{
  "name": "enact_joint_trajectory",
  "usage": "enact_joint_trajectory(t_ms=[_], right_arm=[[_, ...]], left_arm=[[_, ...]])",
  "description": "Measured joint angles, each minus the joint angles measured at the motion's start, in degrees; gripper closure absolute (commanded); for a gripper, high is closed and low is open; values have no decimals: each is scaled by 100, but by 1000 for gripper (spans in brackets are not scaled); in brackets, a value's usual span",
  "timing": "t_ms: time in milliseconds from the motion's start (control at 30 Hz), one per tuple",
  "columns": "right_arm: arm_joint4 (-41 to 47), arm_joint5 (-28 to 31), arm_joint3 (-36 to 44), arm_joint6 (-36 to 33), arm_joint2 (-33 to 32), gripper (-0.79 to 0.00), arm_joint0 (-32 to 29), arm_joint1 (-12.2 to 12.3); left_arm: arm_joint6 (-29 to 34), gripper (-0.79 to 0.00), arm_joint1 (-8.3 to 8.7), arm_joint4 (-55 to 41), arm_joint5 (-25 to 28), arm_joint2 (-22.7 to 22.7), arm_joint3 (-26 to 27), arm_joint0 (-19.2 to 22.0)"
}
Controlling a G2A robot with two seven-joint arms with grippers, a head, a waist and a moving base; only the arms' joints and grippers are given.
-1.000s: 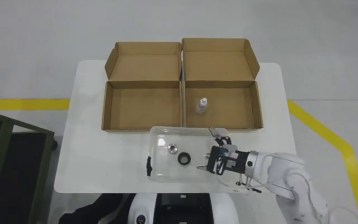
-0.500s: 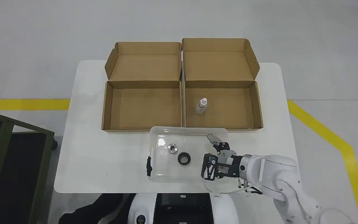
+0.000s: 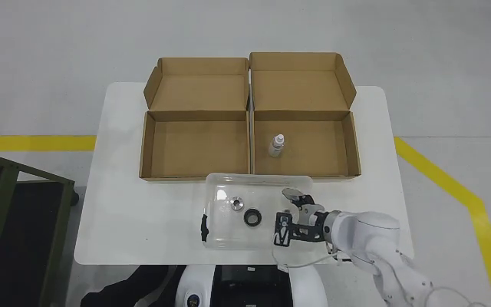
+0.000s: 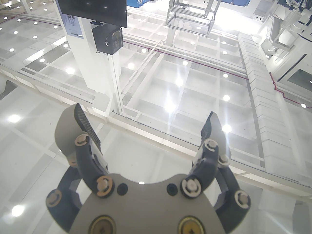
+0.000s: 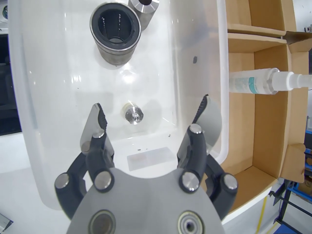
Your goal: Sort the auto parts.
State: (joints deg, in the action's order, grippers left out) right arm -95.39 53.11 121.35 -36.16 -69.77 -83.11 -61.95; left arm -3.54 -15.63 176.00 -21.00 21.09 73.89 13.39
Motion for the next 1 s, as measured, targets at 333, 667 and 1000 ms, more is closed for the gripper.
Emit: enact_joint_trajectory(t_ms=[333, 667, 1000], right_arm=[[-340, 233, -87, -263, 321, -449, 194, 17], [-530, 301, -184, -569, 591, -379, 402, 8], [-583, 319, -259, -765, 810, -277, 507, -6]], left_arm=[[0, -785, 0, 0, 0, 0, 0, 0], [0, -785, 0, 0, 0, 0, 0, 0], [0, -785, 0, 0, 0, 0, 0, 0]])
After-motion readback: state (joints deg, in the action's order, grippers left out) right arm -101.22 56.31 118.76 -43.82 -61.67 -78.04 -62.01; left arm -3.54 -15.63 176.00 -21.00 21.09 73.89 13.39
